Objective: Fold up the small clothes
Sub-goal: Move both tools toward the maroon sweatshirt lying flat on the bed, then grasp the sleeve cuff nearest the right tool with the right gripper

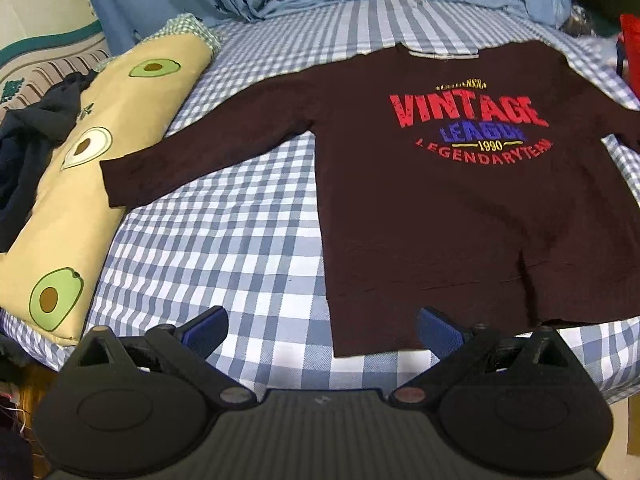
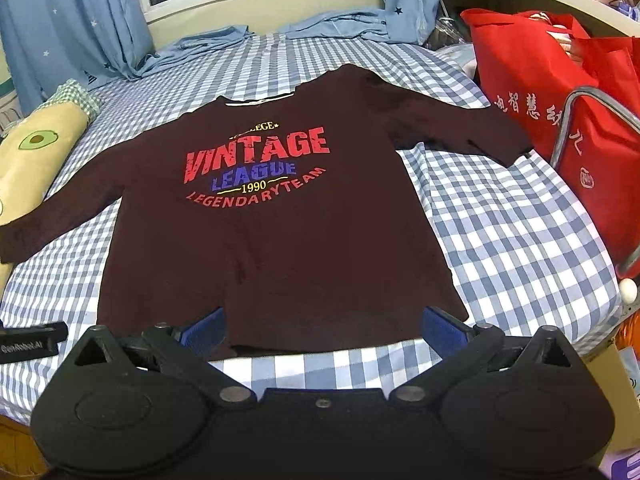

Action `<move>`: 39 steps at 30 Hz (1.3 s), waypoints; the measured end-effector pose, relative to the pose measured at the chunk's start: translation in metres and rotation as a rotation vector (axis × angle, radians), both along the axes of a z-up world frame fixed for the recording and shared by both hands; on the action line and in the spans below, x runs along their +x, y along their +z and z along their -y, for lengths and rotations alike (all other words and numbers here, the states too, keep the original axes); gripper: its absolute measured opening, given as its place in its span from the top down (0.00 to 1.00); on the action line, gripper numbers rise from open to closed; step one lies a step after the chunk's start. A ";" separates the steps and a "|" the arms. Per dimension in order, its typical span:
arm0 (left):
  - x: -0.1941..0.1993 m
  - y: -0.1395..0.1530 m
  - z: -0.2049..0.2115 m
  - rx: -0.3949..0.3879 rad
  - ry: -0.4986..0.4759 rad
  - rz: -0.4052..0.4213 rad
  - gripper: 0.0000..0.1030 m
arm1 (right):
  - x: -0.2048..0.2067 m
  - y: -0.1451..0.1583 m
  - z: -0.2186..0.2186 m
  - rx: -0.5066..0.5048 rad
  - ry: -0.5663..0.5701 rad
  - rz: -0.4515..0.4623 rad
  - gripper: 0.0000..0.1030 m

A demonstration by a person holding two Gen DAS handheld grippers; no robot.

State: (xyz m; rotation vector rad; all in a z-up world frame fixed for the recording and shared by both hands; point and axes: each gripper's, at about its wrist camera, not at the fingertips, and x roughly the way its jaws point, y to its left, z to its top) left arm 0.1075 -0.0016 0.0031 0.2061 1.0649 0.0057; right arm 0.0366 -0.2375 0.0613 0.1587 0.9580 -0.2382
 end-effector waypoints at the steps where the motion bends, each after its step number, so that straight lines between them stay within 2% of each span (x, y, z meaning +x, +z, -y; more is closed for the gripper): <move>1: 0.003 -0.002 0.001 0.011 -0.001 -0.007 0.01 | 0.004 0.000 0.001 0.004 -0.003 0.000 0.00; 10: 0.049 -0.013 0.041 0.070 -0.047 -0.083 0.01 | 0.050 -0.005 0.033 0.024 -0.025 0.023 0.00; 16: 0.088 -0.010 0.082 0.105 -0.045 -0.095 0.01 | 0.084 -0.007 0.092 0.032 -0.089 0.078 0.00; 22: 0.129 -0.013 0.121 0.120 -0.025 -0.120 0.01 | 0.110 -0.013 0.168 0.094 -0.204 0.157 0.00; 26: 0.149 -0.017 0.143 0.182 0.021 -0.102 0.01 | 0.131 -0.029 0.218 0.104 -0.320 0.121 0.00; 32: 0.172 -0.024 0.170 0.215 0.045 -0.143 0.01 | 0.153 -0.052 0.280 0.171 -0.468 0.120 0.00; 34: 0.178 -0.027 0.179 0.213 0.034 -0.154 0.01 | 0.163 -0.061 0.298 0.180 -0.505 0.128 0.00; 39: 0.189 -0.026 0.199 0.134 0.023 -0.124 0.01 | 0.184 -0.089 0.334 0.198 -0.560 0.177 0.00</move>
